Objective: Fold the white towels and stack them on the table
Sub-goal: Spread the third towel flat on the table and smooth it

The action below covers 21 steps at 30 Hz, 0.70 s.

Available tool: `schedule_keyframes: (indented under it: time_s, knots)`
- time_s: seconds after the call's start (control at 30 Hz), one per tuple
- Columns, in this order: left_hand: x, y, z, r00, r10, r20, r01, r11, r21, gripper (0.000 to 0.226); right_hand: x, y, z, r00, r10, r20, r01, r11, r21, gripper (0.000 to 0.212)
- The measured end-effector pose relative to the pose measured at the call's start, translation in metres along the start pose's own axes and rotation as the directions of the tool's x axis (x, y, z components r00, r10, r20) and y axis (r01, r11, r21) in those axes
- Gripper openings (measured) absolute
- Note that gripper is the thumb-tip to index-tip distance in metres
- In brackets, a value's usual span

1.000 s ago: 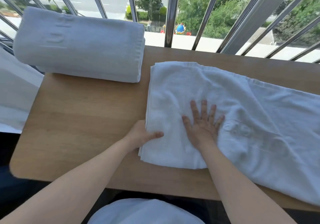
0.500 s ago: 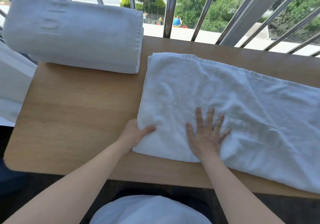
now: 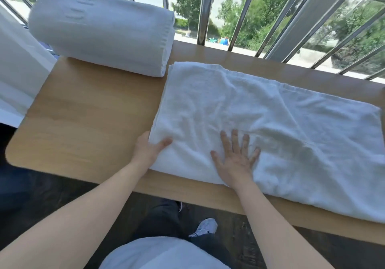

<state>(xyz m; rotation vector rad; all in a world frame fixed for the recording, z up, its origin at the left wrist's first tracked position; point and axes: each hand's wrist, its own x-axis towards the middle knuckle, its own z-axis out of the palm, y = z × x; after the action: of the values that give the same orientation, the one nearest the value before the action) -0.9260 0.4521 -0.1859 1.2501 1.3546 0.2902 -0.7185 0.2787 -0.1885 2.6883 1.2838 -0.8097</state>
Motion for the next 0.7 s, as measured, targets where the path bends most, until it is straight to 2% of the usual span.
schedule_keyframes:
  time_s: [0.1,0.27,0.33,0.4,0.47,0.57,0.7]
  knots:
    - [-0.012,-0.004,-0.002,0.995,0.03,-0.094,-0.021,0.995,0.101,0.052,-0.028,0.01,0.007,0.998,-0.055,0.0,0.055,0.998,-0.001,0.063]
    - [-0.04,-0.01,0.01,0.976,0.146,-0.162,-0.117,0.977,0.177,0.089,-0.068,0.059,0.01,0.997,0.076,0.023,-0.077,0.997,0.021,0.06]
    - [-0.046,-0.015,0.02,0.96,0.216,-0.179,-0.138,0.919,0.369,0.096,-0.077,0.074,0.009,0.998,0.057,0.016,-0.058,0.997,0.046,0.06]
    - [-0.054,-0.019,0.033,0.942,0.288,-0.171,-0.126,0.777,0.616,0.099,-0.082,0.082,0.007,1.0,0.026,0.017,-0.027,0.998,0.058,0.061]
    - [-0.061,-0.021,0.051,0.939,0.34,-0.054,-0.205,0.678,0.706,0.096,-0.083,0.086,0.006,1.0,0.012,0.011,-0.013,0.998,0.065,0.061]
    - [-0.063,-0.018,0.081,0.89,0.411,0.195,-0.421,0.582,0.696,0.087,-0.081,0.087,0.003,1.0,-0.001,-0.018,0.002,0.998,0.067,0.06]
    - [-0.049,-0.009,0.125,0.838,0.423,0.344,-0.517,0.416,0.748,0.097,-0.075,0.093,-0.006,0.996,0.004,-0.086,-0.001,0.999,0.041,0.055]
